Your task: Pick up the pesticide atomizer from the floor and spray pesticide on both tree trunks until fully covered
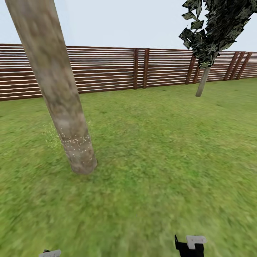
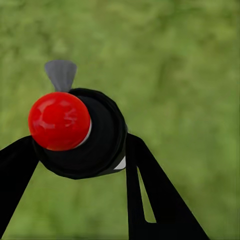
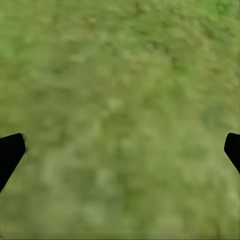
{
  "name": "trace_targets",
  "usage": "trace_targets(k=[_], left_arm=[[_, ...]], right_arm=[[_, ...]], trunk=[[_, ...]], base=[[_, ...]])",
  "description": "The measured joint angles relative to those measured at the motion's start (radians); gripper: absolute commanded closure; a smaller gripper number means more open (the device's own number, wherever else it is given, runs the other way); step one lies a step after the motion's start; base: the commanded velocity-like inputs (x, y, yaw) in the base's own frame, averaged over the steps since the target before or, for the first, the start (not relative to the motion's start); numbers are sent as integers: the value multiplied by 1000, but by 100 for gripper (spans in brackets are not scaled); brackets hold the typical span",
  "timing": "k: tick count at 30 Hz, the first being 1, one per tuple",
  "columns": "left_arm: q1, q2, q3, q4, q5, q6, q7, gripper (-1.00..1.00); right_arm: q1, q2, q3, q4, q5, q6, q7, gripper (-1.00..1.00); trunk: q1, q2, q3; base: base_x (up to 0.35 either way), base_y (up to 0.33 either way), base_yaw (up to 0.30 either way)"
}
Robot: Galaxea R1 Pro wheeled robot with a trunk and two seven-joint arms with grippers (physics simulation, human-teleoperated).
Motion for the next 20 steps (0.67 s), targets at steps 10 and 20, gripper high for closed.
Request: trace_targets(k=[10, 20], left_arm=[[2, 0, 0, 0, 2, 0, 0, 100], [2, 3, 0, -2, 24, 0, 0, 100]], right_arm=[[65, 18, -1, 0, 0, 23, 4, -100], [70, 19, -1, 0, -1, 23, 4, -100]], trunk=[[0, 0, 0], [0, 0, 0]], base=[[0, 0, 0], [0, 0, 0]])
